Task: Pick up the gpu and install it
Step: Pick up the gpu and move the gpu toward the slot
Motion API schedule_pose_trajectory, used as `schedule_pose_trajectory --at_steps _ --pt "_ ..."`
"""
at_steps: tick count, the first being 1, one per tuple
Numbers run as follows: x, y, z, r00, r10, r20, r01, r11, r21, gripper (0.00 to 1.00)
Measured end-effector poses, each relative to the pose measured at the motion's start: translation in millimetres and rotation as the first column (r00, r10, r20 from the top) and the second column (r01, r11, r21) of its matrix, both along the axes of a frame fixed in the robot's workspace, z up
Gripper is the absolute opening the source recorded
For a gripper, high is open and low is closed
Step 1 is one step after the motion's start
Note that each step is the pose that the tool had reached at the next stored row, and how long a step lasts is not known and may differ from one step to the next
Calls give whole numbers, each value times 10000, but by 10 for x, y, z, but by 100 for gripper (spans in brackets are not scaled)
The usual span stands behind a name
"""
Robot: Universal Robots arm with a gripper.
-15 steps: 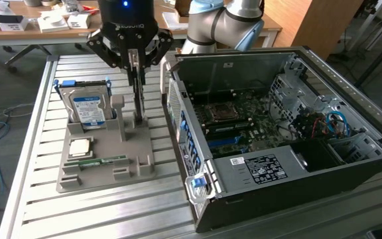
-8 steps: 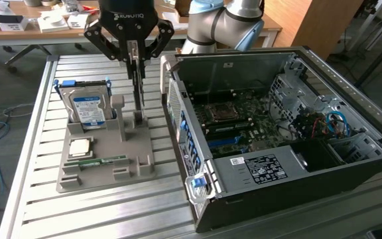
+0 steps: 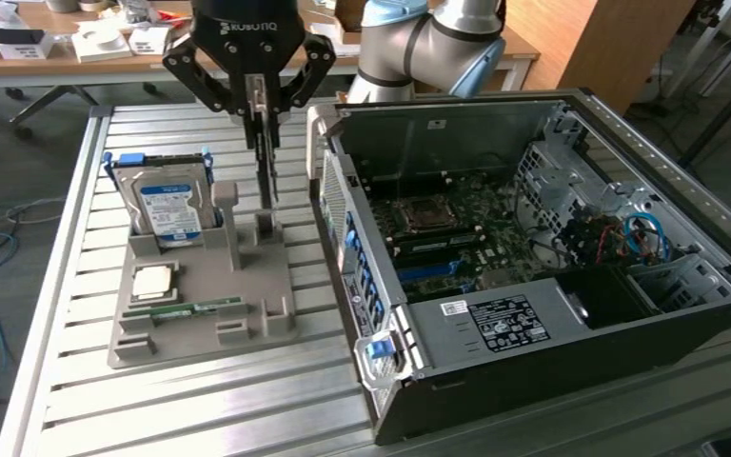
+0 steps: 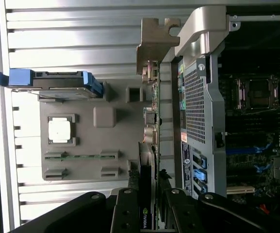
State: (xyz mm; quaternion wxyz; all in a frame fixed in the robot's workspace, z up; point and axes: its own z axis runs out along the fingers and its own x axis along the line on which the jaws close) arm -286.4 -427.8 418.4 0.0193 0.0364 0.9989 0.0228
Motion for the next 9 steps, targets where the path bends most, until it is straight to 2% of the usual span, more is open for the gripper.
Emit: schedule_pose_trajectory --at_steps 9 --pt "229 0 0 10000 -1 0 1 10000 0 26"
